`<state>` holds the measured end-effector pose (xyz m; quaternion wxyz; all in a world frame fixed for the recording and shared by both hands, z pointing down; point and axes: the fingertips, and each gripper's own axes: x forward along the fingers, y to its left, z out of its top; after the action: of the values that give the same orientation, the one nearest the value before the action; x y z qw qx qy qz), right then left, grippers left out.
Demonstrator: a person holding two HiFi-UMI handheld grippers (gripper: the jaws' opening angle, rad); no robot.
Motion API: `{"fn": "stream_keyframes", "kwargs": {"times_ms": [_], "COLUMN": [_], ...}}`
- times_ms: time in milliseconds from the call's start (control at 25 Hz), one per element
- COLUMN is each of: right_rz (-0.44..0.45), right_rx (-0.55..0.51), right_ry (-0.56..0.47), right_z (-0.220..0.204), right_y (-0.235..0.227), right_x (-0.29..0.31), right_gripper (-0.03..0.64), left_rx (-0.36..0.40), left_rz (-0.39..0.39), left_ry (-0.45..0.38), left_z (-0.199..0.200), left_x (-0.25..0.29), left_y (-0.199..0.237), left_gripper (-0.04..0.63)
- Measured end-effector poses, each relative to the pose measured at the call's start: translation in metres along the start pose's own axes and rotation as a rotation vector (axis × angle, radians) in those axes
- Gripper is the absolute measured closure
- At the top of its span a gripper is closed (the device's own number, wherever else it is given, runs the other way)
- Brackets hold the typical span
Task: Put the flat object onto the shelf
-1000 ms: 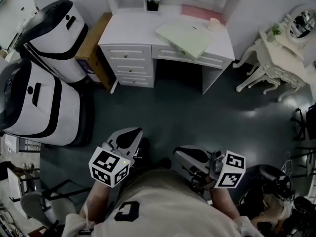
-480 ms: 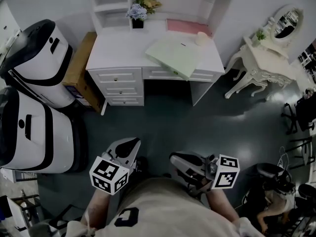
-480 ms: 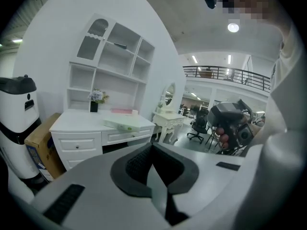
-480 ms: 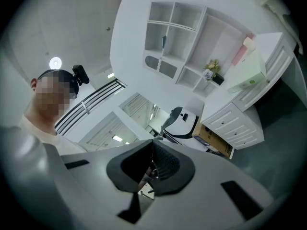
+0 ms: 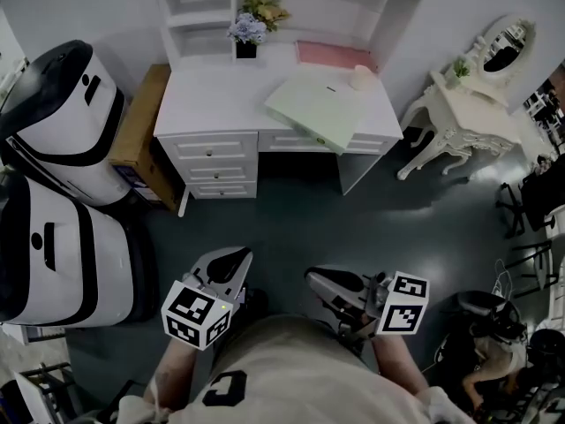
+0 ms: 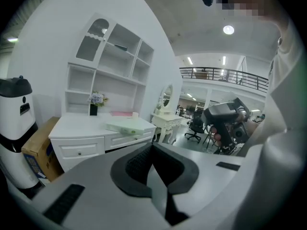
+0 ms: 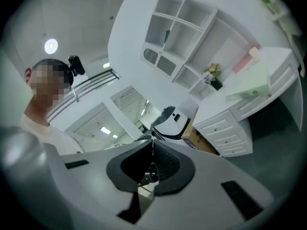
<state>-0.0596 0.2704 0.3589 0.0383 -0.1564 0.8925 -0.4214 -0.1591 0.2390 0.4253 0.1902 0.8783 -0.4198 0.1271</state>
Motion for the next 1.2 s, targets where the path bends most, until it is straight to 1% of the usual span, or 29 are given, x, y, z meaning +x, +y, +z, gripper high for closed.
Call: {"fn": "stream_keyframes", "kwargs": {"times_ms": [80, 120, 160, 360, 600, 800, 1000, 1200], "right_rz": [-0.055, -0.073, -0.085, -0.110, -0.187, -0.190, -0.175, -0.176], "right_rx": [-0.090, -0.119, -0.133, -0.135, -0.244, -0.266, -0.316, -0.328], "right_ry": [0.045, 0.061, 0.071, 0.089, 0.163, 0.187, 0.208, 0.209], "right_z": [-0.004, -0.005, -0.007, -0.014, -0.023, -0.020, -0.012, 0.001], "right_y": [-0.004, -0.005, -0.006, -0.007, -0.015, -0.019, -0.023, -0.034], "right_x": [0.009, 0.013, 0.017, 0.031, 0.040, 0.046, 0.048, 0.045], "right_gripper": [0.592, 0.592, 0.592, 0.592, 0.592, 0.592, 0.592, 0.592], "left_rx": [0.004, 0.004, 0.003, -0.008, -0.018, -0.021, -0.022, 0.001], "left_rz": [-0.004, -0.004, -0.004, 0.000, -0.008, 0.007, 0.048, 0.047], "left_ry": [-0.003, -0.005, -0.007, -0.010, -0.004, 0.007, 0.003, 0.012], "left_z": [0.000, 0.000, 0.000, -0.004, -0.007, -0.008, 0.002, 0.015], "left_x": [-0.003, -0.005, -0.007, -0.013, -0.013, -0.012, -0.008, 0.011], "left_y": [0.007, 0.011, 0.014, 0.031, 0.040, 0.046, 0.051, 0.050], "left_gripper": [0.581, 0.583, 0.581, 0.581, 0.583, 0.582, 0.581, 0.582]}}
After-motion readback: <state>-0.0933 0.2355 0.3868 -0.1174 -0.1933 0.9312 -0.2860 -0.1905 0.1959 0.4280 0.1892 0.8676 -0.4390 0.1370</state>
